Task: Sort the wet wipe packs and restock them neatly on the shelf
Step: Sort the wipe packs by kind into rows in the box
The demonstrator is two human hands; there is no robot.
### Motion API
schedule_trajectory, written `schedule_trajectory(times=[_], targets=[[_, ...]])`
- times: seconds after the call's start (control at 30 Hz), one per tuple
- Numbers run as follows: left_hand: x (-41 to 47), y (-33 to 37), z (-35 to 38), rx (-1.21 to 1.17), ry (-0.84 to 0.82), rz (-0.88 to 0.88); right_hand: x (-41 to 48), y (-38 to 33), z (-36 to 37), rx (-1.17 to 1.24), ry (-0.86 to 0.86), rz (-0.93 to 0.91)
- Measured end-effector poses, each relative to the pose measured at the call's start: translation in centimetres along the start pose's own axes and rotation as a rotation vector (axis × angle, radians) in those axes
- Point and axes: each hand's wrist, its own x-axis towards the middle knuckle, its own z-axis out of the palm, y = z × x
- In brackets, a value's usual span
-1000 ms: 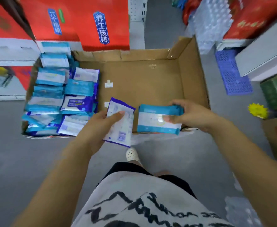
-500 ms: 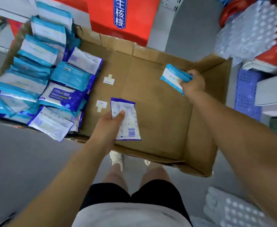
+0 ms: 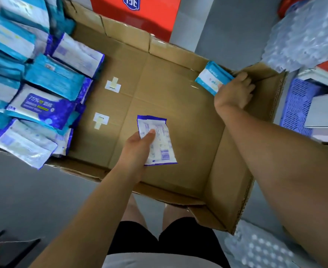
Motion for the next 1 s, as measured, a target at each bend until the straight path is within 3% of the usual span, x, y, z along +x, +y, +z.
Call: schedule_trajectory(times=[0.17, 0.23, 0.3, 0.37, 0.43, 0.47, 0.6, 0.7, 0.77, 1.0], targets=[[0.0, 2.5, -0.9, -0.188, -0.011, -0.026, -1.7, -2.0, -2.8, 0.168, 0.043, 0.188], [-0.2, 3.5, -1.4, -0.290, -0.067, -0.035, -4.1, -3.1, -4.3, 0.407, 0.003, 0.156], [-0.4, 4.3, -2.0, -0.362, -0.144, -0.036, -8.3, -4.1, -6.3, 0.727, -0.185, 0.075], [-0.5, 4.8, -2.7, -0.390, -0.201, -0.041, -13.9, -4.7, -8.5, 0.899, -0.512, -0.017], [-0.8, 5.0, -3.2, -0.338, -0.251, -0.055, -18.9, -4.9, -9.3, 0.996, -0.797, -0.082], [-1.1, 5.0, -3.4, -0.286, -0.274, -0.050, -20.8, -4.8, -9.2, 1.041, -0.846, -0.096], [-2.3, 4.3, -4.1, -0.069, -0.345, 0.045, -23.0, -3.6, -9.2, 1.216, -0.771, 0.013], [-2.7, 4.1, -4.9, 0.123, -0.233, 0.179, -22.6, -2.3, -10.0, 1.393, -0.896, 0.190], [-2.7, 4.3, -5.4, 0.120, -0.174, 0.210, -22.4, -1.8, -10.3, 1.495, -0.971, 0.295], [-2.7, 5.2, -6.6, 0.253, -0.206, 0.329, -22.6, -2.2, -10.5, 1.540, -1.095, 0.314]])
